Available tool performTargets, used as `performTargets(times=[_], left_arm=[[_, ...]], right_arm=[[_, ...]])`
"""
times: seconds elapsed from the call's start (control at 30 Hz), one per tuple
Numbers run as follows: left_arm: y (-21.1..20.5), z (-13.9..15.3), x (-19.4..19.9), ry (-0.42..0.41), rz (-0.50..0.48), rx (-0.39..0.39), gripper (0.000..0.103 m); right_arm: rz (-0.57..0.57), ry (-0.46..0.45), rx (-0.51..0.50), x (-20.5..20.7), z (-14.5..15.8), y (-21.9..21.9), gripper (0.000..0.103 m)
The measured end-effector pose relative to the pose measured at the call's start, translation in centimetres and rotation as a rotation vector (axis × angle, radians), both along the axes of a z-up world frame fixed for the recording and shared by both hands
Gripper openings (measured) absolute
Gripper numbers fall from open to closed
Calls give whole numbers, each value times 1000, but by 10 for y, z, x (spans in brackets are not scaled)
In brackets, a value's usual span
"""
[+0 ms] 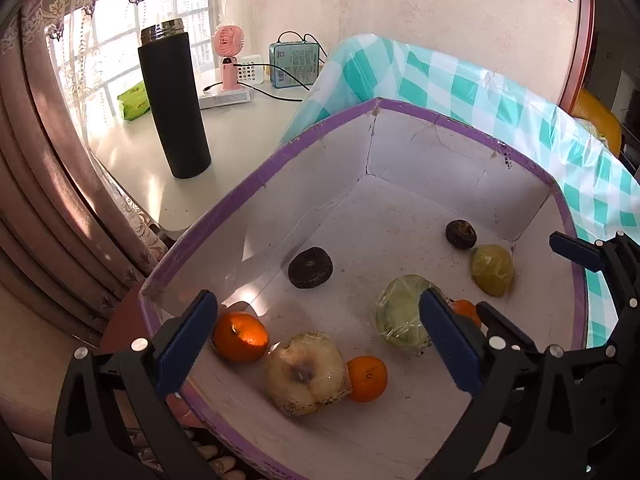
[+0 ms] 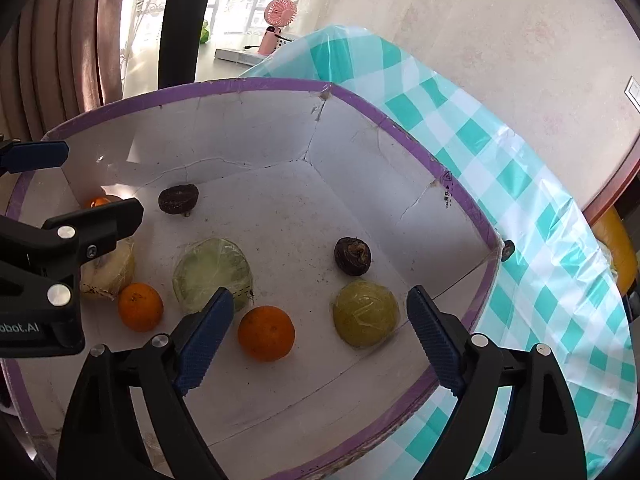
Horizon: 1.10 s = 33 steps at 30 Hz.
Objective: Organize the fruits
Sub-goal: 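Move both open grippers back to the last two fruits on the cloth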
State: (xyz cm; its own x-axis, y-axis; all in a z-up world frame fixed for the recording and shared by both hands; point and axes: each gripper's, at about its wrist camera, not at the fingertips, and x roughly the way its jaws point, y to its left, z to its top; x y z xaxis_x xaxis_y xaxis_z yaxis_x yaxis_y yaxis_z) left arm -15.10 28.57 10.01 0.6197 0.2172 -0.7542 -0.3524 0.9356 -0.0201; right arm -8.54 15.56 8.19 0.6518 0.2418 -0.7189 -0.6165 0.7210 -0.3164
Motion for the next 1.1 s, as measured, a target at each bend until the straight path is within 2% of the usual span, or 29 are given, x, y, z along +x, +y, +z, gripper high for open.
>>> performTargets(times=[0.07,0.13,0.23,0.33,0.4,0.5,0.57,0.67,0.7,0.73,0.8,0.83,0.9,1.0,1.03,1.1], left_arm=[[-3,4,-2,-8,-2,11,101],[-7,13,-7,-52,10,30,101],[-22,40,-25,-230,14,59,101],[-56,65,-43,-423,-92,34,101],[-87,71,-41,-466,-214,-22,101],[-143,63,-22,-412,-396,-98,101],[-186,44,-6,-346,-493,-107,101],[-235,5,27,-208,-557,-92,101],[-250,-10,36,-180,-522,-6,101],[-266,-20,43,-183,-453,146,101],[-290,-40,64,-121,-410,299,101],[-300,-47,73,-88,-405,350,101],[-317,-55,85,-64,-466,343,101],[-336,-57,98,-132,-546,347,101],[-338,-59,107,-133,-569,322,101],[-331,-67,139,-69,-600,176,101]], right_arm=[[16,-22,58,-4,13,-13,86],[19,-60,134,-8,30,-33,86],[-19,-120,240,-8,55,-73,86],[-114,-175,293,0,69,-118,86],[-199,-170,329,14,71,-150,86],[-363,-137,373,37,59,-202,86],[-451,-97,407,50,45,-233,86],[-557,-32,445,66,18,-268,86],[-579,-14,449,71,9,-277,86],[-593,1,448,78,0,-283,86],[-621,35,422,92,-19,-293,86],[-627,54,403,100,-27,-296,86],[-631,69,386,115,-38,-303,86],[-648,92,384,139,-49,-315,86],[-644,98,385,147,-51,-318,86],[-628,107,377,164,-55,-321,86]])
